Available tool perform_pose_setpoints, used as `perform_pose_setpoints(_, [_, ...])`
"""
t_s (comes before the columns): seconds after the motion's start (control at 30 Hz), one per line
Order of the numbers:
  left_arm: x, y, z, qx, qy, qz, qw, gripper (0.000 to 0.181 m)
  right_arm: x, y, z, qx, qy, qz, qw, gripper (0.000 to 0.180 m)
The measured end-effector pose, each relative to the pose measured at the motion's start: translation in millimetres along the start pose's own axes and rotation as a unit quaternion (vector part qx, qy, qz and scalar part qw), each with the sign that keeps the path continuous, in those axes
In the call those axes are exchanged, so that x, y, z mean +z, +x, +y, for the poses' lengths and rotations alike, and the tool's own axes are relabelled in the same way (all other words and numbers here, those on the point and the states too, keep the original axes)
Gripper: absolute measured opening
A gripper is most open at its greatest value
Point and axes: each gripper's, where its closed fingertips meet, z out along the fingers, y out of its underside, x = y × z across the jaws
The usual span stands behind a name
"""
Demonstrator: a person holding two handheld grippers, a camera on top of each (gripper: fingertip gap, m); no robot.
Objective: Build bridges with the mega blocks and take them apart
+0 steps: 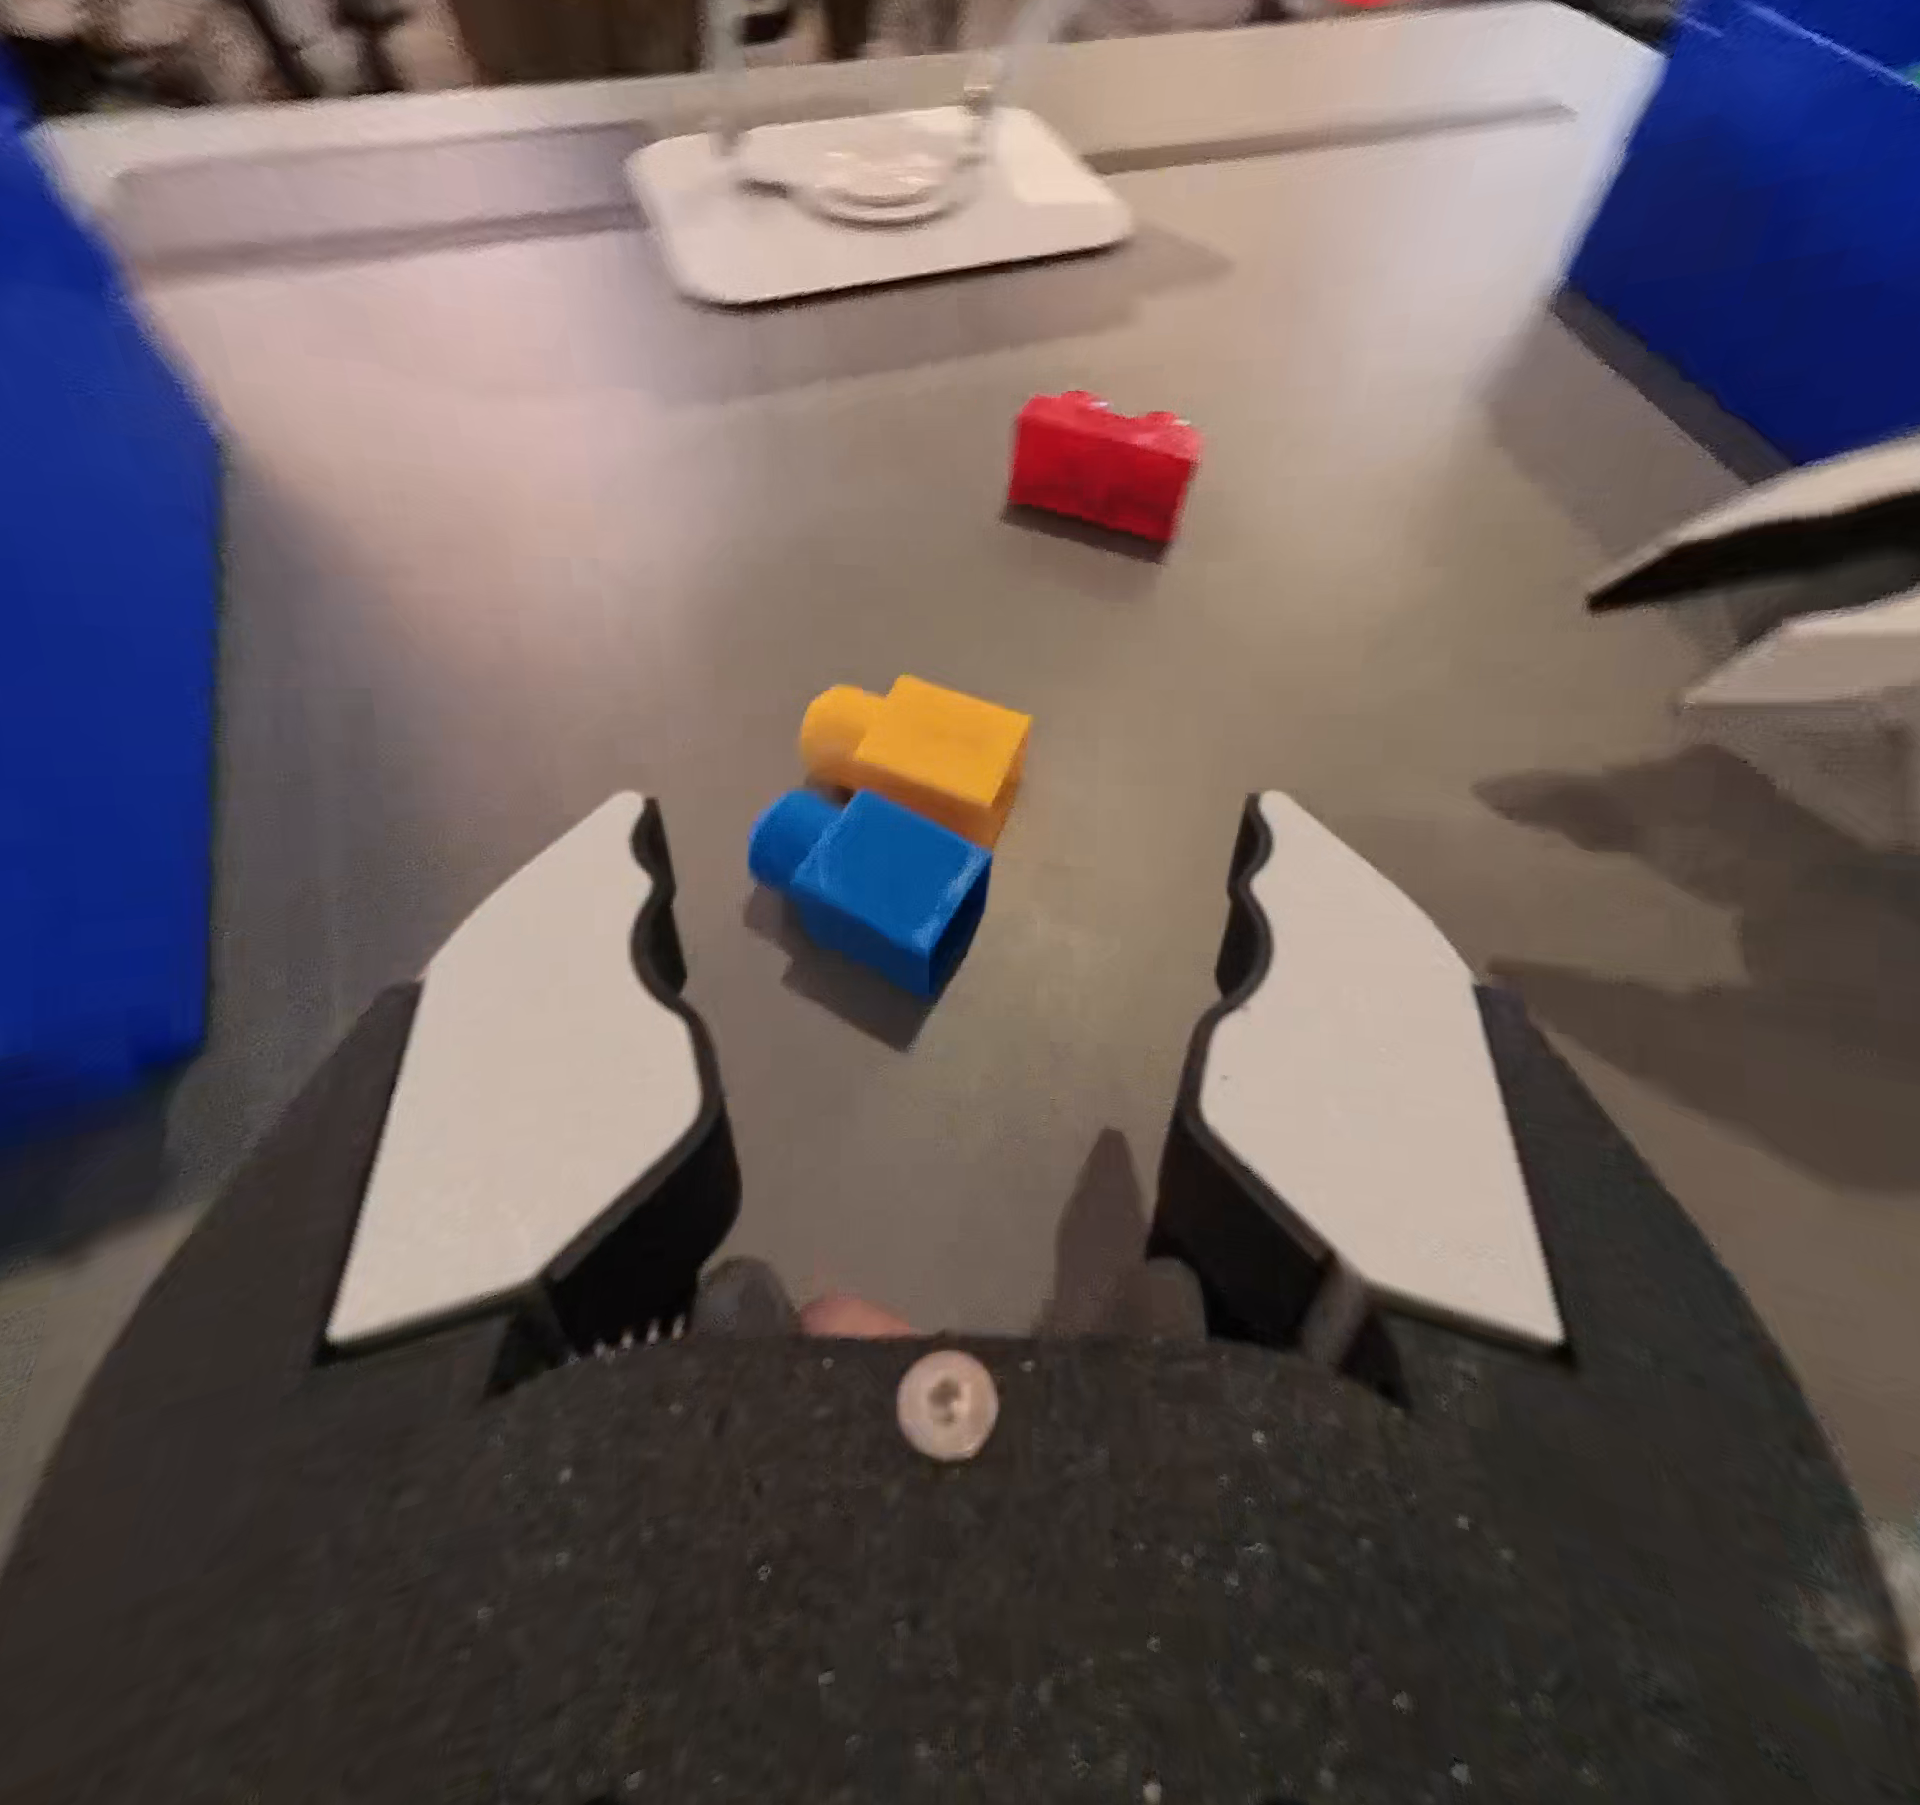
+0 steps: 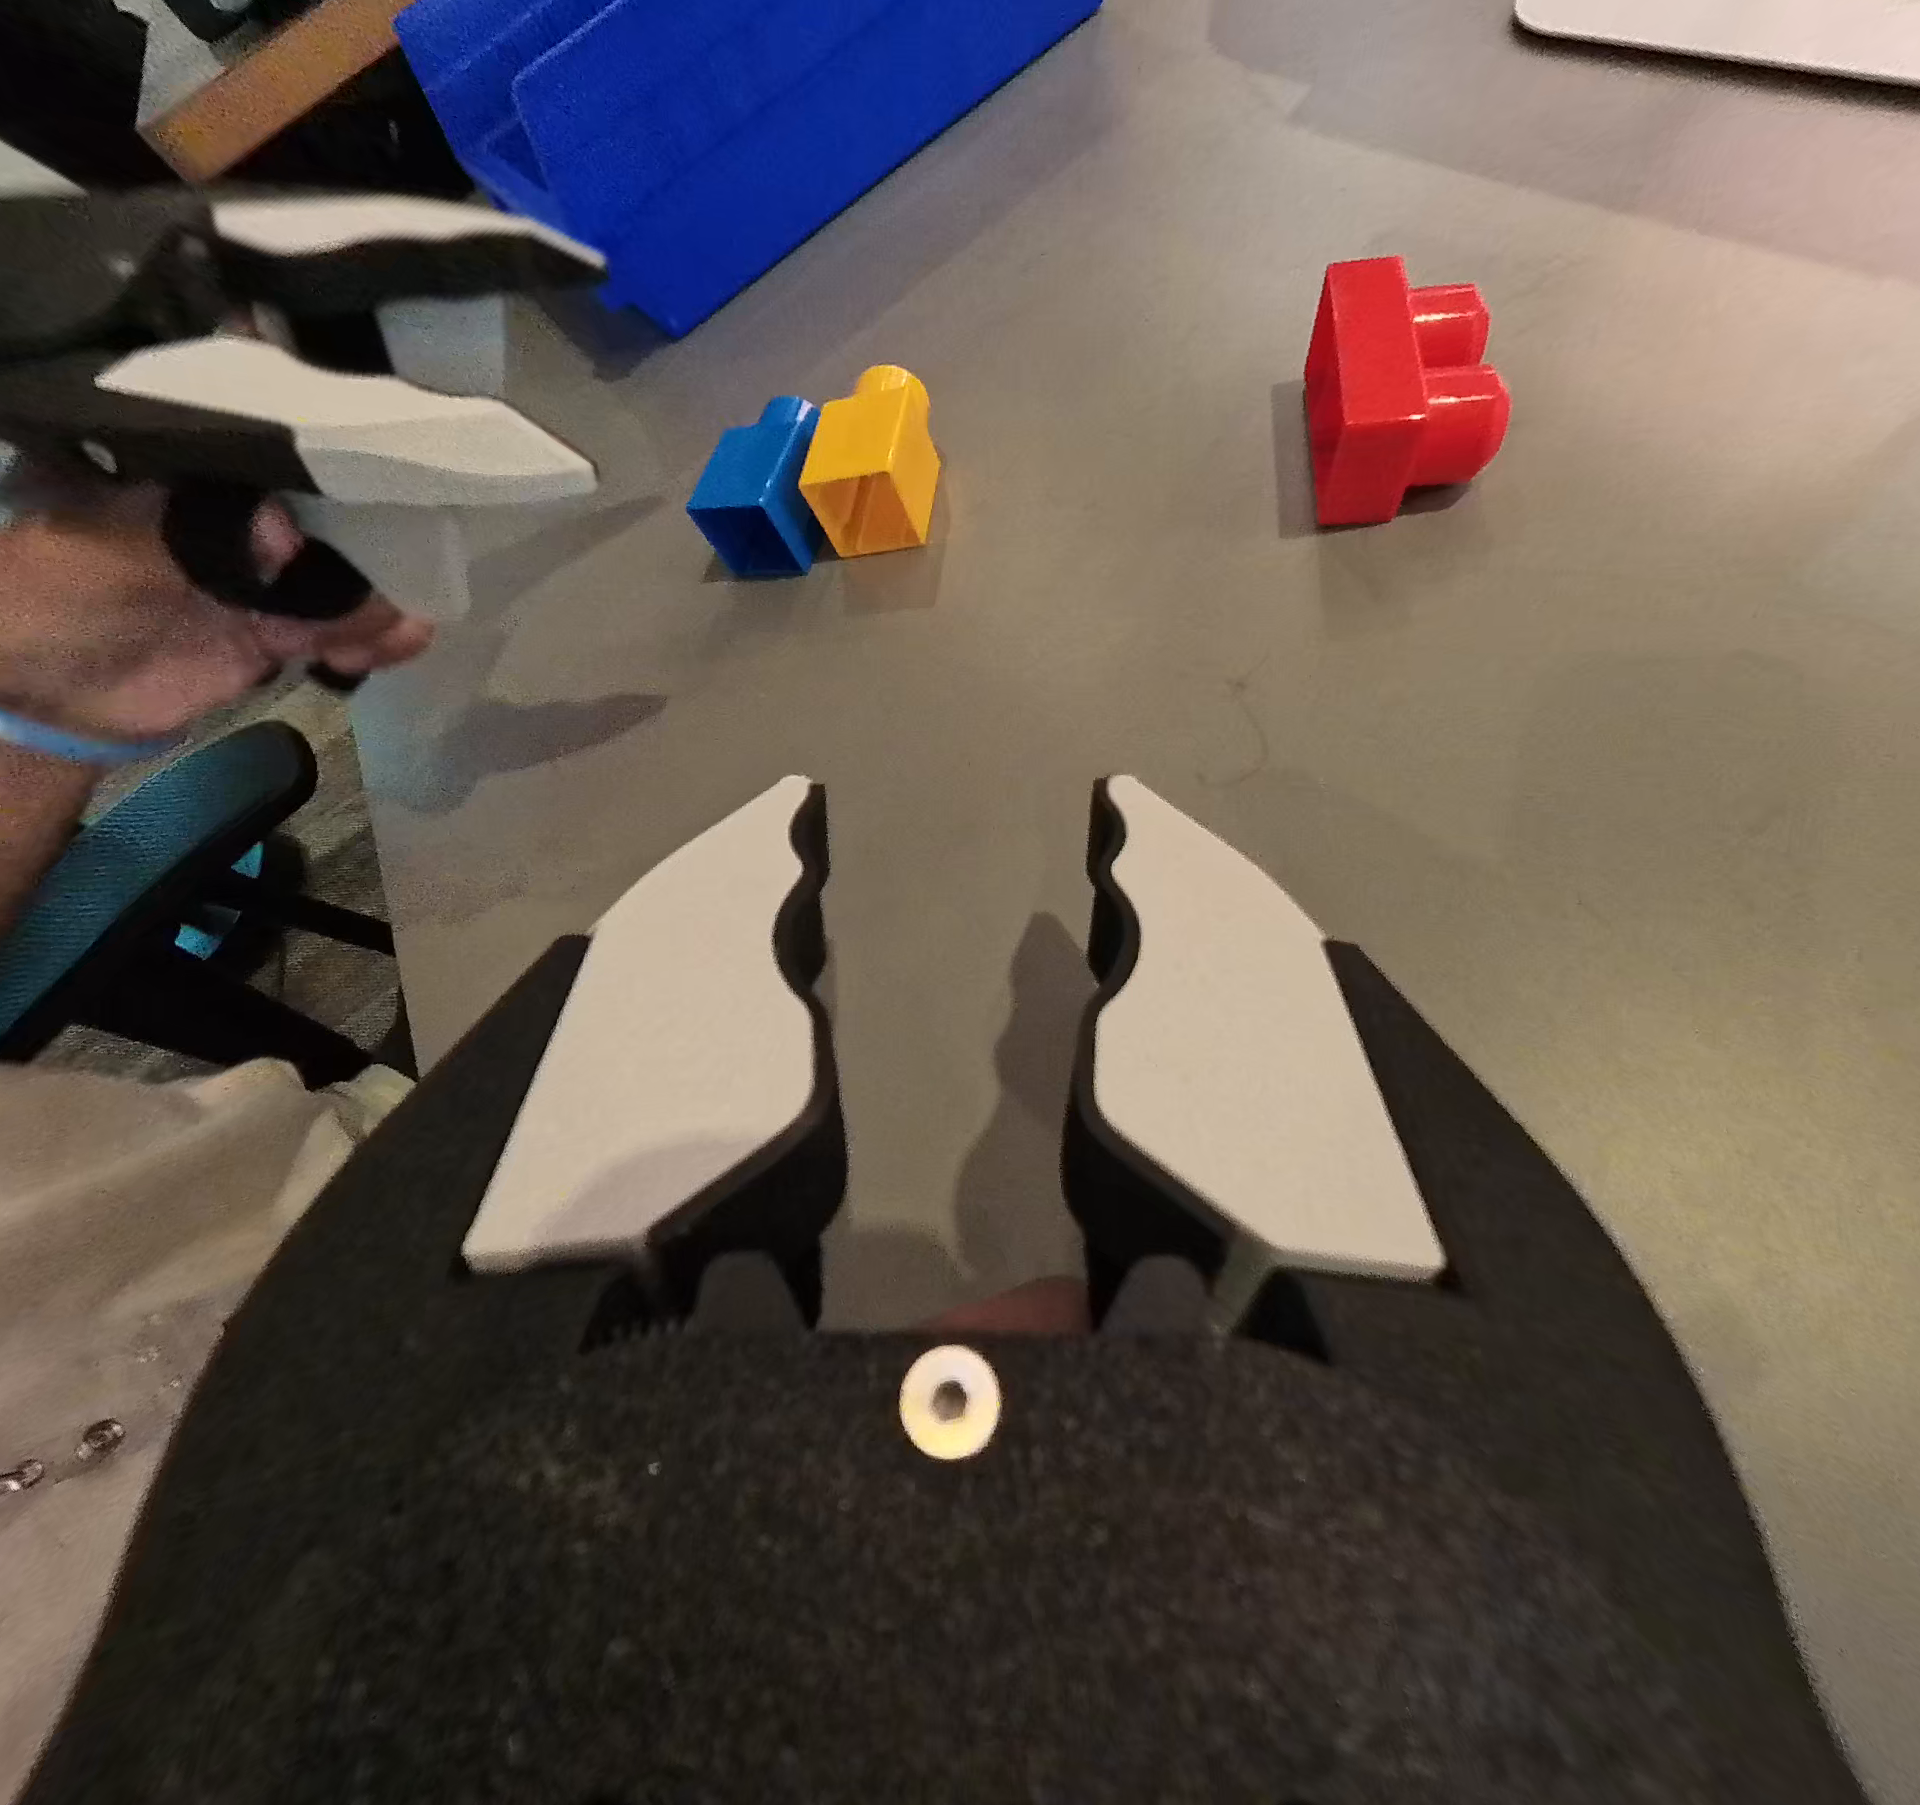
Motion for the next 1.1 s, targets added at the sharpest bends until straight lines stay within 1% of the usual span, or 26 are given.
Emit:
perform_pose_setpoints(0.03, [-2.0, 0.4, 6.9, -0.022, -0.002, -0.026, 0.999, 0.102, 0.0, -0.1, -0.8, 0.000, 0.002, -0.003, 1.000, 0.048])
perform_pose_setpoints(0.1, [-2.0, 0.6, 21.9, -0.057, -0.026, -0.082, 0.995, 0.098, -0.8, -0.9, -3.1, 0.002, 0.006, -0.009, 1.000, 0.048])
perform_pose_setpoints(0.2, [3.7, 8.1, 36.6, -0.069, -0.049, -0.110, 0.990, 0.098, -3.6, -1.7, -7.3, 0.002, 0.013, -0.013, 1.000, 0.048])
perform_pose_setpoints(0.33, [5.0, 27.3, 42.3, -0.115, -0.051, -0.055, 0.990, 0.095, -3.7, 3.8, -7.4, -0.014, 0.014, 0.017, 1.000, 0.047])
perform_pose_setpoints(0.43, [-10.1, 35.0, 32.6, -0.106, -0.004, -0.010, 0.994, 0.096, 8.3, -3.1, -4.6, -0.017, 0.017, 0.017, 1.000, 0.043])
perform_pose_setpoints(0.53, [-40.0, 16.2, 17.8, -0.060, 0.075, -0.017, 0.995, 0.093, 30.2, -20.5, -1.8, -0.021, 0.023, 0.018, 0.999, 0.042])
perform_pose_setpoints(0.6, [-58.1, -5.1, 16.0, -0.043, 0.092, -0.033, 0.994, 0.093, 50.3, -36.8, 0.9, -0.036, 0.019, 0.023, 0.999, 0.042])
perform_pose_setpoints(0.7, [-75.4, -32.9, 17.8, -0.048, 0.104, -0.034, 0.993, 0.088, 78.7, -54.1, 1.4, -0.067, -0.005, 0.046, 0.997, 0.039])
perform_pose_setpoints(0.83, [-81.8, -60.8, 18.8, -0.061, 0.100, -0.034, 0.993, 0.085, 110.8, -57.9, -2.5, -0.082, -0.042, 0.068, 0.993, 0.037])
perform_pose_setpoints(0.97, [-81.8, -75.5, 1.1, -0.051, 0.117, -0.028, 0.991, 0.085, 134.7, -56.7, -0.4, -0.089, -0.088, 0.083, 0.989, 0.037])
perform_pose_setpoints(1.1, [-83.7, -79.0, -17.1, -0.040, 0.141, -0.019, 0.989, 0.083, 148.8, -49.7, 2.0, -0.093, -0.123, 0.109, 0.982, 0.037])
